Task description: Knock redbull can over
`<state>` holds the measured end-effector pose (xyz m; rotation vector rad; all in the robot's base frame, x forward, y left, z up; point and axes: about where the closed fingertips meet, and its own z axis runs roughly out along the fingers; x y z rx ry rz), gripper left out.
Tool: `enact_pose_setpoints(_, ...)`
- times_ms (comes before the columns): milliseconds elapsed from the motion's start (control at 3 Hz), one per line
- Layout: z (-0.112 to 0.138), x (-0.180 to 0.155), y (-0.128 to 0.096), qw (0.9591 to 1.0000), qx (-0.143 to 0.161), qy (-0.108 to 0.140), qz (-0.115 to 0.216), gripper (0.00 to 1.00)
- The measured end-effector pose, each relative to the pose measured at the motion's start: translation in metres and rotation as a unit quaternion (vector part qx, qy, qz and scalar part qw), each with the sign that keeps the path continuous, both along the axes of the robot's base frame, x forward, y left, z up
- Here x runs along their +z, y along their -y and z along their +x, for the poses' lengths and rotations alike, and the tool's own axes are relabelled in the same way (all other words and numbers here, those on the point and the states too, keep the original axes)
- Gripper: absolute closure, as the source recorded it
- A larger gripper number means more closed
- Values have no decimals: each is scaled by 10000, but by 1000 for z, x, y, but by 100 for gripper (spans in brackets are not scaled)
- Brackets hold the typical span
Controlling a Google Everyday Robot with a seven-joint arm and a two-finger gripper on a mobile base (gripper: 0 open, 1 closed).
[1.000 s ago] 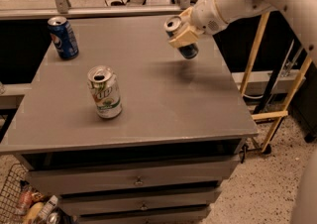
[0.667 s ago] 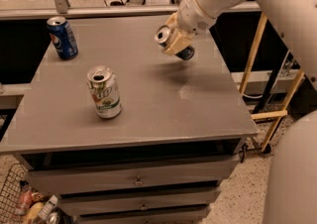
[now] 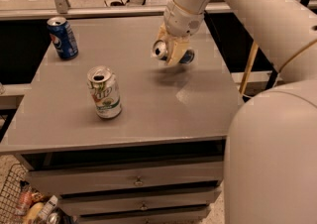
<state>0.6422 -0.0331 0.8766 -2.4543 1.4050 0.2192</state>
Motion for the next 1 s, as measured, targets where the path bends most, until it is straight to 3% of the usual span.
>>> enact_pose_setpoints(333,-3,-12,-10,9981,373,-105,-477,100)
enact_pose_setpoints(1000,-5,-33,-19,9956,267,-66,-895,100)
